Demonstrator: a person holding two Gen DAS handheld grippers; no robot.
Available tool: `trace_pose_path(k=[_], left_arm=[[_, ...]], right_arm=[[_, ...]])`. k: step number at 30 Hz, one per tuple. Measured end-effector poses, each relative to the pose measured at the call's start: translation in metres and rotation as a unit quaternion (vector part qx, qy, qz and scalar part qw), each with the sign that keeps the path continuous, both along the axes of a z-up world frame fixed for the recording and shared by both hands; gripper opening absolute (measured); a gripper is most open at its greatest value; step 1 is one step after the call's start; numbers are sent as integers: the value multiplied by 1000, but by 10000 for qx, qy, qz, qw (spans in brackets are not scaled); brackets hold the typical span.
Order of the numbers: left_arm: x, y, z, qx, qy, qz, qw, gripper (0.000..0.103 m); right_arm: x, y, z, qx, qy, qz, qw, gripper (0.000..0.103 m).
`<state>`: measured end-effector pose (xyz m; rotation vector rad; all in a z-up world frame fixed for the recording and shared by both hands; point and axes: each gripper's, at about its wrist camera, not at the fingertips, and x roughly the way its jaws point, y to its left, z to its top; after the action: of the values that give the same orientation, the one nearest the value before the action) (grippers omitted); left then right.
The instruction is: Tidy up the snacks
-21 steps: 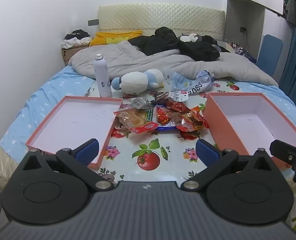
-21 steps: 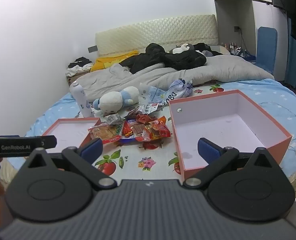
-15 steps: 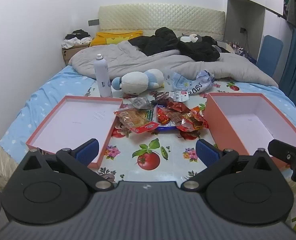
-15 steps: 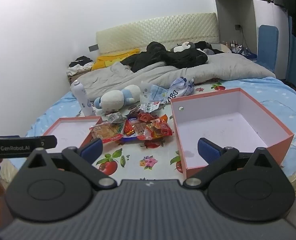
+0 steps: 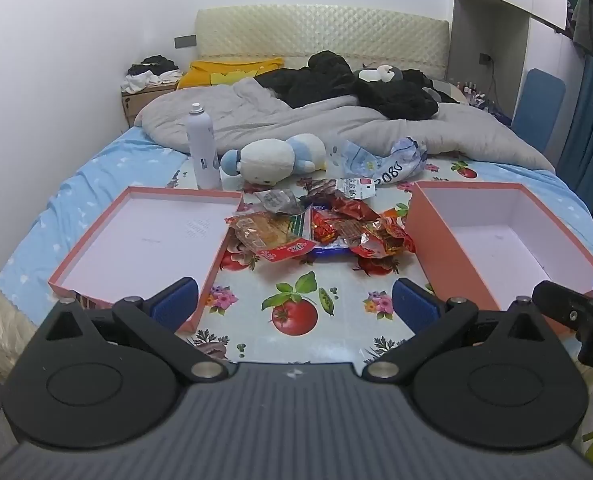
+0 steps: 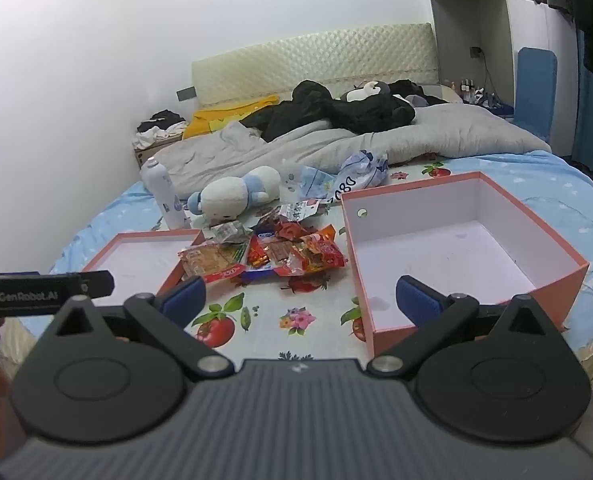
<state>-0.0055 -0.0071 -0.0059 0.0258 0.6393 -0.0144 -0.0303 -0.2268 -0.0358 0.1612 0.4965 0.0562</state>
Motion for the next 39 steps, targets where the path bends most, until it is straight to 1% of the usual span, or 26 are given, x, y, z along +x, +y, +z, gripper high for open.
trace_pose_path(k=[4,6,15,39], left_arm=[[2,-7,-3,18,29,-46,10000,103],[8,-1,-6,-31,58,-79,9999,103],[13,-1,-15,-75,170,-128,9997,103],[14,-2,-19,-90,134,-176,9997,103]], right_arm=[[3,0,-3,-27,13,-37,10000,103],[2,-2,-6,-12,23,-54,10000,103],[3,-5,-11,-41,121,-92,9999,103],[2,-3,-10,-71,81,-75,9999,103]])
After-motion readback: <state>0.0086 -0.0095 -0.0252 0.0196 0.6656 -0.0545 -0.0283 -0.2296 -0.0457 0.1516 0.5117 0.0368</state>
